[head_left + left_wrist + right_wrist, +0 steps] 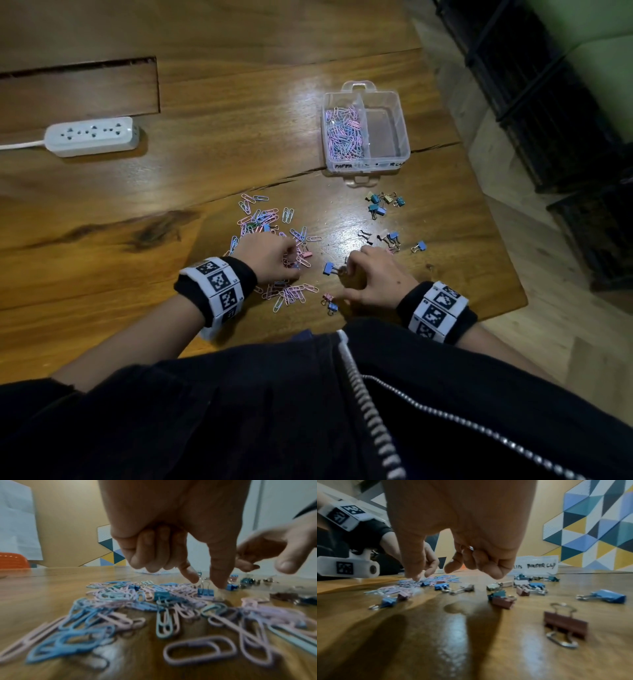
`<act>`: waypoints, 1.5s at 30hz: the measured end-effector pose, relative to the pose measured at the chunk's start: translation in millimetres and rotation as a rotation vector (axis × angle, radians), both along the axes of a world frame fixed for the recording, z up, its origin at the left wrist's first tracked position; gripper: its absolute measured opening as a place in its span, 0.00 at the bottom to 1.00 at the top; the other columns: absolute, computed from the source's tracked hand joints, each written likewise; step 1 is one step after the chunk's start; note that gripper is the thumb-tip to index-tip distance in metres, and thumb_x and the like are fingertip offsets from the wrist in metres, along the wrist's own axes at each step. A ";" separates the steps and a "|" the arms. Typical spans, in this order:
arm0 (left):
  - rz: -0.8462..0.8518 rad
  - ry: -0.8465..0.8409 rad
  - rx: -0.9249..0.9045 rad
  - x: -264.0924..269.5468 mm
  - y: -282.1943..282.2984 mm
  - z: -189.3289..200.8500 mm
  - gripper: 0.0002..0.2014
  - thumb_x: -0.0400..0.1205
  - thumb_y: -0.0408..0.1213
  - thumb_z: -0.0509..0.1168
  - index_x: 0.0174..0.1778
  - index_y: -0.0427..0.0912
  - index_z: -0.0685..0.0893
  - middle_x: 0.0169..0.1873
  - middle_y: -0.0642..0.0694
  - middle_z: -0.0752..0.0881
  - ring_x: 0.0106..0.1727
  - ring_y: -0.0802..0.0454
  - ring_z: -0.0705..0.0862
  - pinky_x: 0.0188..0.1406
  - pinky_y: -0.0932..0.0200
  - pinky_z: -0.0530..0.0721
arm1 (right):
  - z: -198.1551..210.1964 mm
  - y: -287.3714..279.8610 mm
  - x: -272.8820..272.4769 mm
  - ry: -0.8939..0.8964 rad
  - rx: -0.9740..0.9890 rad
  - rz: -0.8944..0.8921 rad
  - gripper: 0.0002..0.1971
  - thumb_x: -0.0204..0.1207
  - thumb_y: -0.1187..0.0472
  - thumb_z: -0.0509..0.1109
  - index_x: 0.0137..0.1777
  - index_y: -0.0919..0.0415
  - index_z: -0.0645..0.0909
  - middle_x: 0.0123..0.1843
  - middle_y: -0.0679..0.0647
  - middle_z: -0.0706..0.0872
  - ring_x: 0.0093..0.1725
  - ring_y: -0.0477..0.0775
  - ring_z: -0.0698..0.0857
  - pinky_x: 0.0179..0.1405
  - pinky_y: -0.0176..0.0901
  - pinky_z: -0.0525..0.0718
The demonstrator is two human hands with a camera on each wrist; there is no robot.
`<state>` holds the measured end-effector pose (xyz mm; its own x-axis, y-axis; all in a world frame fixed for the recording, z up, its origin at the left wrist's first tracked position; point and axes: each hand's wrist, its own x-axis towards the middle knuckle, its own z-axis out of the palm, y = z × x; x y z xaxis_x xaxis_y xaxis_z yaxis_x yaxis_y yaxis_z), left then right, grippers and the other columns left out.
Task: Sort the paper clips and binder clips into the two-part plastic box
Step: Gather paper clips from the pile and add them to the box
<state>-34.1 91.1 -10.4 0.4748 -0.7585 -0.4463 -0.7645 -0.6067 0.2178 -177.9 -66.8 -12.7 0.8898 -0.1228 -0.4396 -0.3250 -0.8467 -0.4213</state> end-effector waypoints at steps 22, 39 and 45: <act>0.525 0.084 -0.171 40.1 22.7 -7.5 0.09 0.80 0.43 0.64 0.52 0.44 0.79 0.39 0.42 0.84 0.36 0.46 0.79 0.36 0.54 0.82 | 3.4 18.7 43.6 -0.003 0.074 -0.194 0.10 0.76 0.53 0.66 0.49 0.58 0.79 0.49 0.51 0.79 0.47 0.48 0.74 0.46 0.38 0.70; 0.410 0.279 -0.282 30.5 -7.9 4.7 0.12 0.75 0.46 0.70 0.50 0.44 0.88 0.32 0.46 0.82 0.31 0.58 0.77 0.34 0.62 0.75 | 0.3 18.4 60.3 0.072 0.034 -0.322 0.07 0.73 0.58 0.68 0.49 0.57 0.81 0.48 0.53 0.85 0.43 0.50 0.78 0.40 0.39 0.72; 0.326 0.307 -0.229 22.1 -9.7 13.0 0.14 0.74 0.45 0.72 0.53 0.46 0.84 0.37 0.47 0.81 0.43 0.48 0.80 0.44 0.62 0.75 | -0.9 -1.8 45.0 0.072 0.069 -0.323 0.06 0.73 0.59 0.68 0.48 0.58 0.80 0.45 0.51 0.83 0.44 0.49 0.78 0.38 0.38 0.74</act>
